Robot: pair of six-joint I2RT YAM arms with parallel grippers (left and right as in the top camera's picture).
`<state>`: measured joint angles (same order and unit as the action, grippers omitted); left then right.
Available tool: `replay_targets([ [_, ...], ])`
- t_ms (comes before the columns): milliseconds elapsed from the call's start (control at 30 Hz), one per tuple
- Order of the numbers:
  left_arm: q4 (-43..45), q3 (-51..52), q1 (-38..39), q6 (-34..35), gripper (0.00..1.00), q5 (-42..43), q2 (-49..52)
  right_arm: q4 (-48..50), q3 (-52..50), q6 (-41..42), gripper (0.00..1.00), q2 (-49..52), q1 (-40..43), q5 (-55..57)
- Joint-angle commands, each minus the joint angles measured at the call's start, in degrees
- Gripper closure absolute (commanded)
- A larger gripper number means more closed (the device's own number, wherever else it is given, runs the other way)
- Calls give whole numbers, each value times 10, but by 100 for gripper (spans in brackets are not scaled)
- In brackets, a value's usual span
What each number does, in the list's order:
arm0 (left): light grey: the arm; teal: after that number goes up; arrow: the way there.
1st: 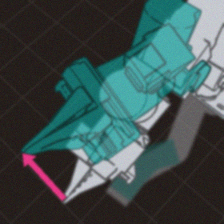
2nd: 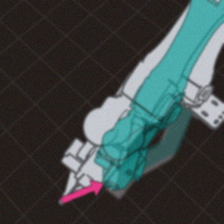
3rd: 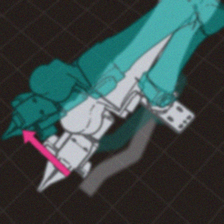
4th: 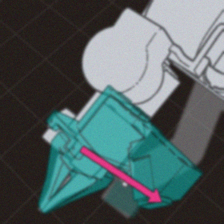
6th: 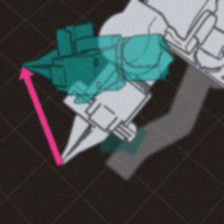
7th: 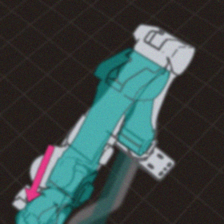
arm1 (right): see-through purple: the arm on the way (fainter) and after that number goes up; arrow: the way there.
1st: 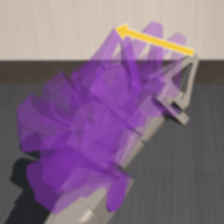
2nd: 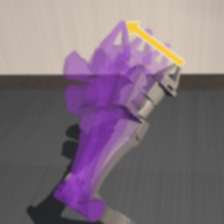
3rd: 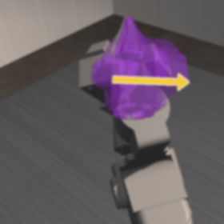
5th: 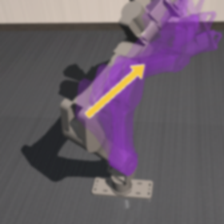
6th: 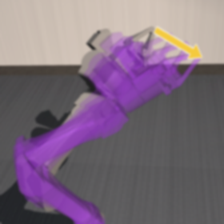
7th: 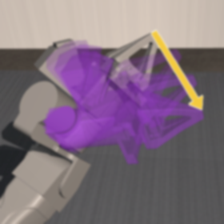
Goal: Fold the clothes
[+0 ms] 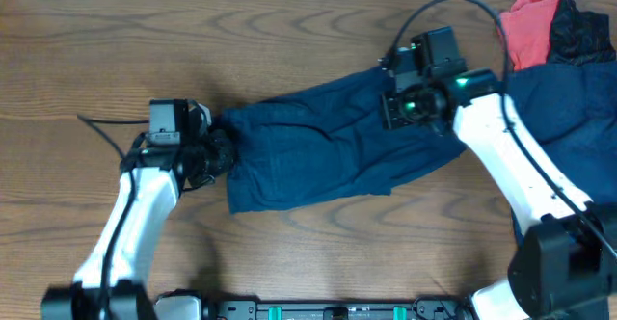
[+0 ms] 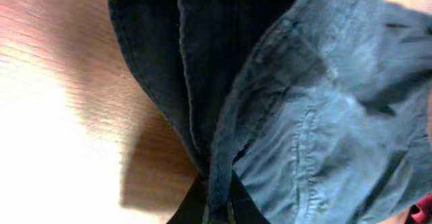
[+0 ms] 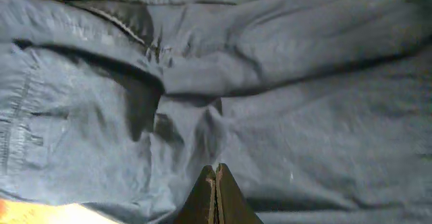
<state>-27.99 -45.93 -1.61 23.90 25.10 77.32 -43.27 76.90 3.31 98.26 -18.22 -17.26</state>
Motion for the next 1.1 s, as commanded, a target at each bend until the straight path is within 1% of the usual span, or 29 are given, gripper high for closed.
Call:
replay_targets([
  [0,-3,-6,0,-8,94,-26,-38,23,-1,-13,99,49,-33,-14],
  [67,-3,-6,0,-7,94,-26,-54,39,-1,-12,99,77,-49,-20],
  [167,-2,-7,0,-7,94,-26,-68,74,-1,-12,99,127,-80,-58],
  [267,-2,-14,0,-8,94,-26,-70,96,-1,12,99,172,-111,-79],
  [367,-2,-35,0,-8,94,-27,-70,99,-1,48,99,215,-149,-83],
  [533,-12,-92,0,-7,94,-17,-70,131,-1,64,99,263,-220,-93],
  [633,-35,-125,0,-7,94,0,-70,174,-1,92,99,265,-251,-93],
  [767,-57,-149,0,-7,94,0,-70,218,-1,137,99,265,-275,-94],
  [900,-61,-150,0,-7,94,-1,-70,218,0,128,99,258,-275,-81],
  [1067,-67,-150,0,-12,94,-2,-70,182,0,98,94,191,-224,-45],
])
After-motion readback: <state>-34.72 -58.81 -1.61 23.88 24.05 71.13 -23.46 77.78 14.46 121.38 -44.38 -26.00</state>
